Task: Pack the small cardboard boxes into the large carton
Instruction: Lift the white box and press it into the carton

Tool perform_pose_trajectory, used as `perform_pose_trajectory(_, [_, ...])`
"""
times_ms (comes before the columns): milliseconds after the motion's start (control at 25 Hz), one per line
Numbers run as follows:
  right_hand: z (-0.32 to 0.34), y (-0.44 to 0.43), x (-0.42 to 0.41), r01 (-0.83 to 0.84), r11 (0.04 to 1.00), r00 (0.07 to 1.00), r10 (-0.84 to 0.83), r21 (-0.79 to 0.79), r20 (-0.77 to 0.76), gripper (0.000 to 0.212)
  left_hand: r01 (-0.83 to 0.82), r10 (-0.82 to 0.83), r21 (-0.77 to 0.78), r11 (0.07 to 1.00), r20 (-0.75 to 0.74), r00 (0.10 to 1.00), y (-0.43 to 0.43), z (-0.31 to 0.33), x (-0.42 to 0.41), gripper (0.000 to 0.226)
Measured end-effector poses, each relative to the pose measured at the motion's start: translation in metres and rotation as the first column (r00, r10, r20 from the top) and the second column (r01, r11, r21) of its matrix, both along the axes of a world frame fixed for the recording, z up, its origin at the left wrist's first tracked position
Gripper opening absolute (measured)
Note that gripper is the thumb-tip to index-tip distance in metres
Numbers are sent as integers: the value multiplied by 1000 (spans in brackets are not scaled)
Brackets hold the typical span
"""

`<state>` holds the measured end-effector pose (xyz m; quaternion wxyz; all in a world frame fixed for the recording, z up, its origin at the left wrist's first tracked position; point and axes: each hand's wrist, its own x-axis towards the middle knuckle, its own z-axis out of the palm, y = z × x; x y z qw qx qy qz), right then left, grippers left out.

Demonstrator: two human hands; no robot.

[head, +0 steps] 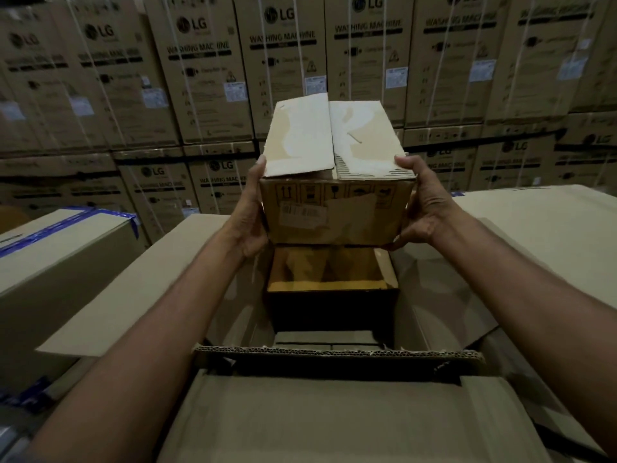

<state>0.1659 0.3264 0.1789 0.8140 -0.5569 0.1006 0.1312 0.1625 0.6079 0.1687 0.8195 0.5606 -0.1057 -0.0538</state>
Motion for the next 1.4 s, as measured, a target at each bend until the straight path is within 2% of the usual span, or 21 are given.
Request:
perform_pose_trajectory(160, [-2,-3,-3,-3,999,1000,4,-51,24,66,105,-77,154,982,-182,980,8,-5,-6,87])
perform_pose_trajectory(240, [0,-3,-6,4,997,999,0,-75,47,65,134,-99,176,975,-193,976,10,-8,-5,91])
perform_pose_trajectory(360, [5,-6,-15,4,998,992,5,-66,130,52,142,-111,157,977,-188,976,10,-12,-5,85])
perform_pose_trajectory(480, [13,-9,-22,-27,1000,972,28,-7,232,37,92,-54,223,970,-174,983,9,-13,-9,73])
perform_pose_trajectory(560, [18,-7,-19,-16,999,962,4,43,271,43,14,22,211,977,-165,986,6,-9,-10,71])
perform_pose_trajectory(600, [19,-6,-15,-11,994,961,-19,106,277,54,-43,72,169,985,-172,982,4,-7,-10,73])
perform_pose_trajectory(680, [16,-3,-8,72,972,974,-117,225,196,78,-157,170,94,983,-152,974,0,3,-14,62])
perform_pose_trajectory(720, [12,-1,-4,132,972,982,-154,196,105,79,-185,193,73,980,-121,974,0,8,-17,55])
perform_pose_trajectory(800, [-8,3,2,181,983,977,-184,-42,-103,56,-213,214,15,977,-83,973,3,17,-23,47])
perform_pose_trajectory(840, [-20,7,0,78,984,972,-111,-158,-206,41,-223,223,-1,975,-75,972,6,19,-24,47])
perform_pose_trajectory(880, [-32,13,-7,-135,952,952,47,-274,-303,31,-224,223,3,975,-65,973,7,21,-28,47])
perform_pose_trajectory(920, [-46,18,-10,-385,834,888,219,-395,-404,28,-215,216,17,976,-43,976,7,22,-31,46])
perform_pose_trajectory(960, [-57,24,-16,-582,633,799,327,-511,-505,26,-202,202,18,979,-30,979,8,23,-34,44])
perform_pose_trajectory(1000, [-65,30,-19,-694,393,720,390,-604,-574,26,-199,199,-5,980,-21,980,11,22,-34,42])
perform_pose_trajectory(1040, [-74,34,-15,-747,217,652,421,-629,-630,29,-198,197,-33,980,-24,980,12,23,-38,42])
perform_pose_trajectory(1080, [-77,38,-12,-771,108,605,430,-627,-670,34,-217,216,-44,975,-28,976,16,23,-39,42])
perform_pose_trajectory(1160, [-66,46,-12,-729,-55,603,422,-683,-677,41,-233,232,-33,972,-28,972,21,24,-45,45])
perform_pose_trajectory(1240, [-50,50,-9,-581,-190,681,420,-792,-600,47,-225,224,-28,974,-29,974,23,21,-49,47])
perform_pose_trajectory(1360, [-29,46,12,-339,-133,823,438,-931,-362,69,-227,225,-90,970,-33,974,28,13,-53,66])
perform_pose_trajectory(1400, [-25,40,21,-243,-157,850,442,-957,-288,74,-211,210,-124,970,-27,977,30,11,-54,73])
